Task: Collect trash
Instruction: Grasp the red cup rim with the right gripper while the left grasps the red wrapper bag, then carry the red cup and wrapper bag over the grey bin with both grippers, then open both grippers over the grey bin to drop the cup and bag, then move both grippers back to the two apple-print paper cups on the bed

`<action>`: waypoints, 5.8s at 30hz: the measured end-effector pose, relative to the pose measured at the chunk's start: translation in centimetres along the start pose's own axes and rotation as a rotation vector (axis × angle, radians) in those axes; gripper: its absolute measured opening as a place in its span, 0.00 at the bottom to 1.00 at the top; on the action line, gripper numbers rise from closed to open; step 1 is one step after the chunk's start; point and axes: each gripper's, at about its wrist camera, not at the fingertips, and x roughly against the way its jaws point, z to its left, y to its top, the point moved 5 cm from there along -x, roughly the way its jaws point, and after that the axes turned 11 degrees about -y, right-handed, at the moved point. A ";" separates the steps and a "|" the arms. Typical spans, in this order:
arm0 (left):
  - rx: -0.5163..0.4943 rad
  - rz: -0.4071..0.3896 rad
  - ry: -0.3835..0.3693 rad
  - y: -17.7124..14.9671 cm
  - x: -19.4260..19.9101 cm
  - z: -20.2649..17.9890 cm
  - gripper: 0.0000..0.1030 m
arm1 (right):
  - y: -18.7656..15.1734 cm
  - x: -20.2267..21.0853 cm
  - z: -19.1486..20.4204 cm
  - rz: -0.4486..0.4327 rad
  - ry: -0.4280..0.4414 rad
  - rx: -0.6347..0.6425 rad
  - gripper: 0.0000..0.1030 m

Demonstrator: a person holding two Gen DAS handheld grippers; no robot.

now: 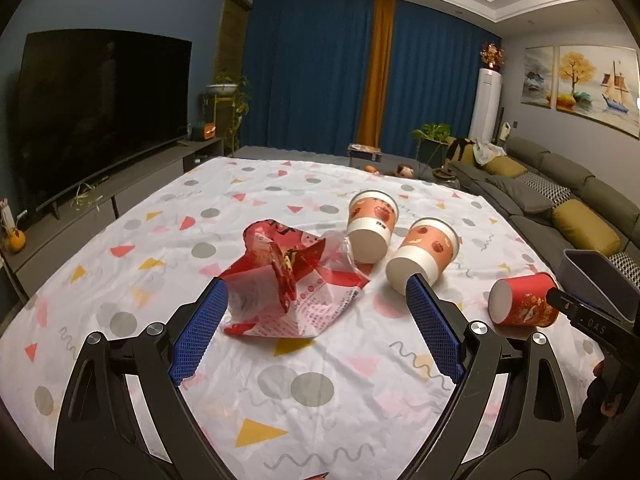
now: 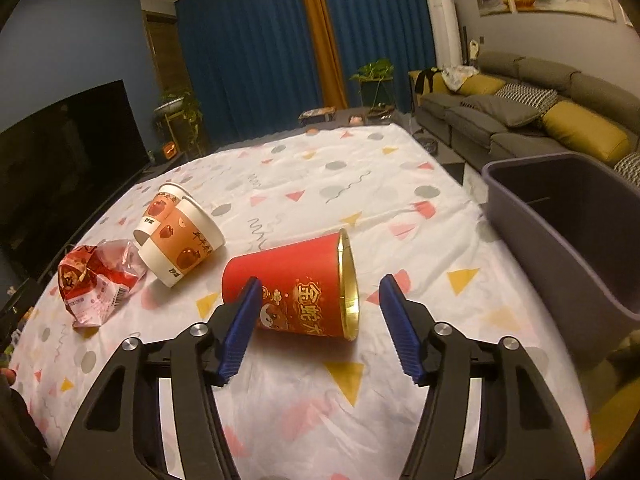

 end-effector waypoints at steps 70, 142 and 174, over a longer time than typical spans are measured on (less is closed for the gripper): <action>-0.090 0.060 -0.221 2.2 1.4 -8.4 0.03 | 0.2 12.0 2.0 -0.213 0.107 0.108 0.04; -0.314 0.226 -0.686 -2.3 -12.5 -39.8 0.07 | 5.1 6.8 -21.3 -0.230 -0.319 -0.120 0.04; -0.161 -0.005 -0.199 3.0 -5.3 -16.7 0.94 | 2.2 11.2 -12.4 -0.256 -0.260 -0.143 0.79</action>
